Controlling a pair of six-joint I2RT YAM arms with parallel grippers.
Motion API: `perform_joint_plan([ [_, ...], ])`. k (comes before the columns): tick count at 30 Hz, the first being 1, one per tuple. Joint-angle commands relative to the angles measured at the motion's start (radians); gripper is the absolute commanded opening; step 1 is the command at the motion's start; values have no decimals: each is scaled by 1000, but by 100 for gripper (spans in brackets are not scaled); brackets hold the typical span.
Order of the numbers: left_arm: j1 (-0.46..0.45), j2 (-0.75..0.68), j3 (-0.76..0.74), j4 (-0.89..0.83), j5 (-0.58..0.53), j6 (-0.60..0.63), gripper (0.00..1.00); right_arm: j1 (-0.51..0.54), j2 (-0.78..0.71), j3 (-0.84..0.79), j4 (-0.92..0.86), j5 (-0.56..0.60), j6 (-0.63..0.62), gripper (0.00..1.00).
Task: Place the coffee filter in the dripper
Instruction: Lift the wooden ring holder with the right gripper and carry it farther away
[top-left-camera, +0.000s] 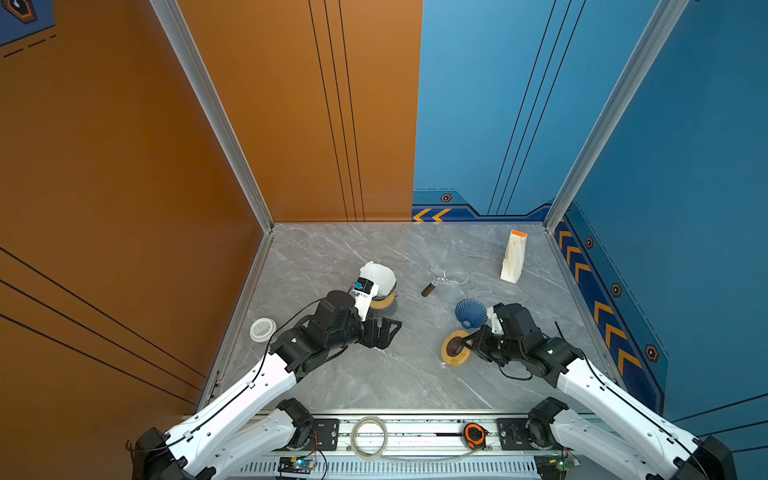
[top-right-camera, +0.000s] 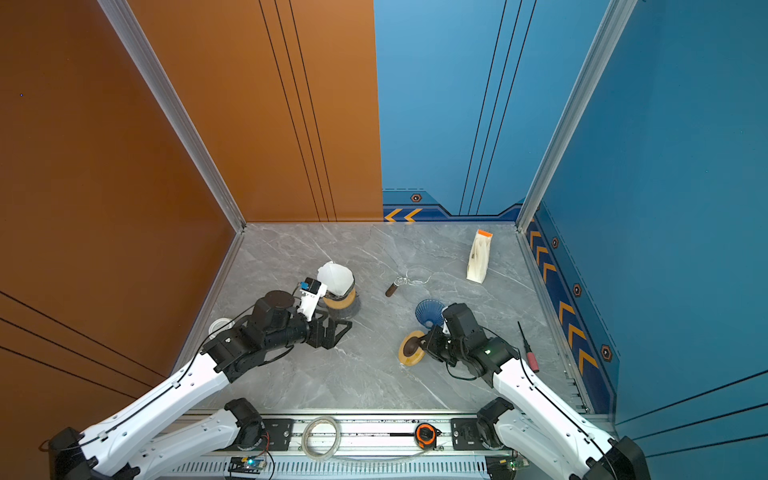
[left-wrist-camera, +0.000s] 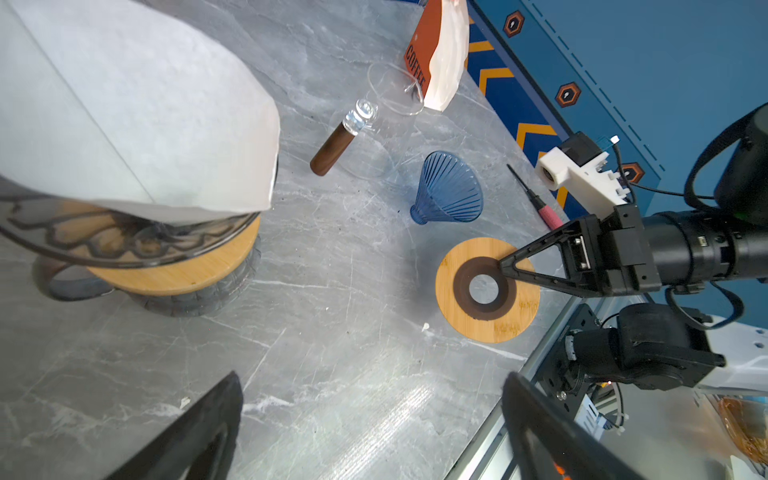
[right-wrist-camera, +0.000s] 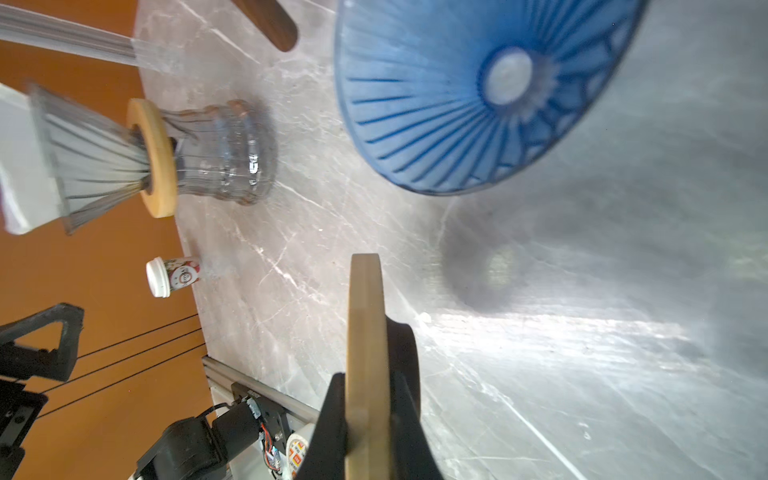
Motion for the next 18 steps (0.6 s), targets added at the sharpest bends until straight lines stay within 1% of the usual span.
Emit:
perform_joint_plan([
  [1,-8,-1,53,-29,24,29,98,2,14,102,-29,-25,-81,0],
  [8,-10,43,153,-56,6,67,98,-25,89,247,-36,-28,-172,0],
  [14,-7,91,230,-57,-21,92,98,-97,143,328,-21,7,-223,0],
  [18,0,135,273,-56,-22,109,98,-166,179,355,18,-14,-243,0],
])
